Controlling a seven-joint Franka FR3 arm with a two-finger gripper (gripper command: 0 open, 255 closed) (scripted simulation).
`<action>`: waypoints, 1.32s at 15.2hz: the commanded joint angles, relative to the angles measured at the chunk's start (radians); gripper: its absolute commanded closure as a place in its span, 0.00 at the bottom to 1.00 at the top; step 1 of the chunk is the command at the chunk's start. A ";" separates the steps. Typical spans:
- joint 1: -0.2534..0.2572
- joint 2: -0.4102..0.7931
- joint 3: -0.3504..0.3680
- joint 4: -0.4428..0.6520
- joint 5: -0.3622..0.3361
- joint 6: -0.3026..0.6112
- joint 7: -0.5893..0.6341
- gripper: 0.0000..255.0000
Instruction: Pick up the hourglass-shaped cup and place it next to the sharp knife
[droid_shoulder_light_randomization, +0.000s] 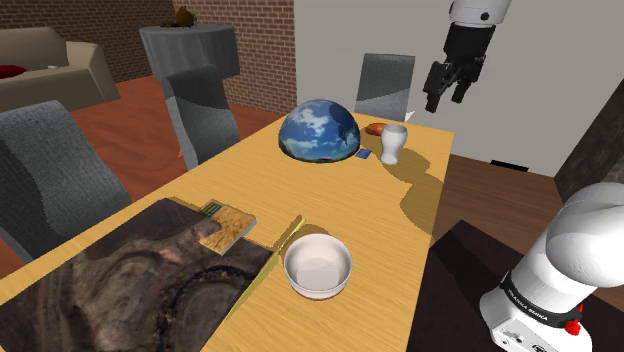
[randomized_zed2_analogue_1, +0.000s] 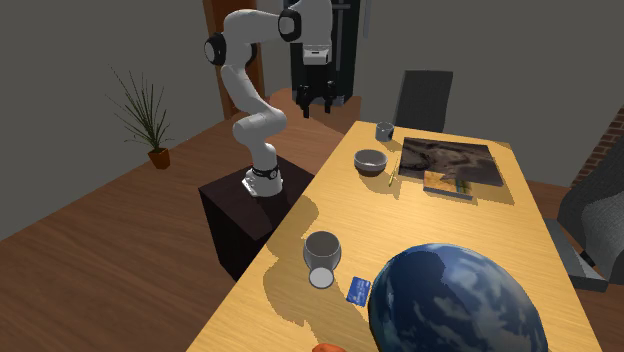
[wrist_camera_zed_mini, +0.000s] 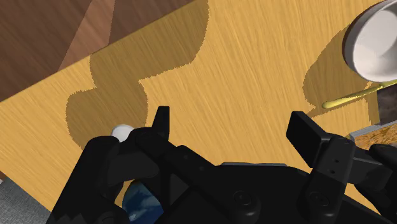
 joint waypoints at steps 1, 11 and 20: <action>0.000 0.000 0.000 0.000 0.000 0.000 0.000 0.00; -0.032 0.246 -0.144 -0.003 -0.030 0.255 -0.160 0.00; -0.046 0.545 -0.256 0.112 0.019 0.432 -0.321 0.00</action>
